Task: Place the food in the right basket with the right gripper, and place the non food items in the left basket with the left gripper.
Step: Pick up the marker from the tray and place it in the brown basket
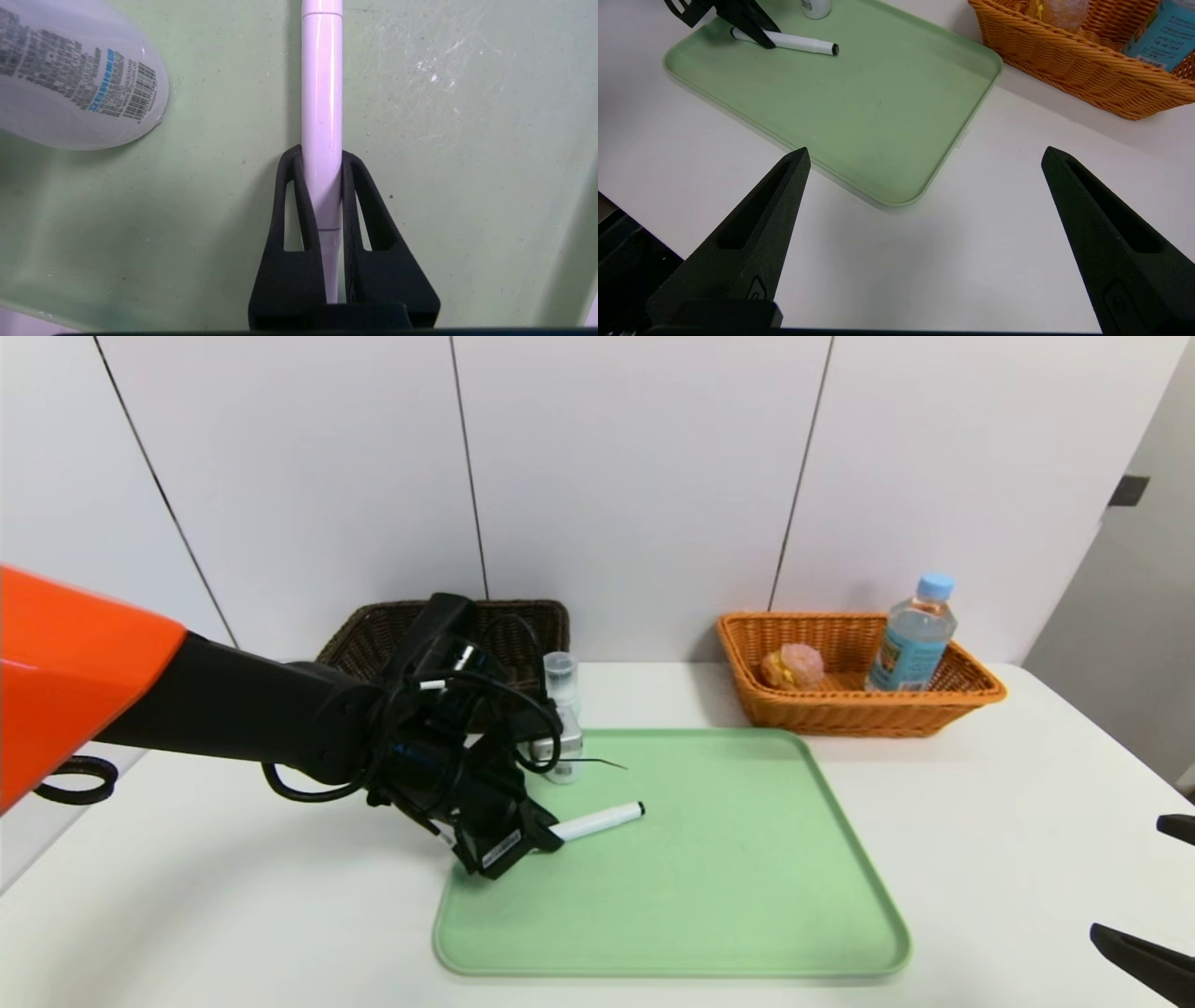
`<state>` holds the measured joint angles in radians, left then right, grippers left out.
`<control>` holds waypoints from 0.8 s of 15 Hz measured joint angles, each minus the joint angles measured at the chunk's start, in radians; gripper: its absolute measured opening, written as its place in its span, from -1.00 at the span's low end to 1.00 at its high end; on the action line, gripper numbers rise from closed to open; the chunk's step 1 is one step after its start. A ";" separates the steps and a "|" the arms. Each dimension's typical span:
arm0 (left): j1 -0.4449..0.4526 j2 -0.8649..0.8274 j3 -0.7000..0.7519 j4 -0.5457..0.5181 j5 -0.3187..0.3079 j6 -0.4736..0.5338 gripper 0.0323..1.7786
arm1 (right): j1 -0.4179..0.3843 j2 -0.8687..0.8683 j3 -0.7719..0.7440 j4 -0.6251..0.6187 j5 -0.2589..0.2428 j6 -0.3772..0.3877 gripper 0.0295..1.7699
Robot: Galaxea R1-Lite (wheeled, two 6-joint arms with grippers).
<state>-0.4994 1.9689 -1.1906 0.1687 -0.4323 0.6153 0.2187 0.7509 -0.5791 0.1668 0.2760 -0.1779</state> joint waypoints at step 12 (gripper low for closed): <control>0.127 -0.314 -0.034 -0.251 -0.110 -0.278 -0.84 | 0.000 0.019 0.019 -0.001 -0.001 -0.008 0.93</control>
<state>-0.3723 1.6553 -1.2243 -0.0828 -0.5421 0.3372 0.2191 0.7700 -0.5598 0.1653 0.2751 -0.1860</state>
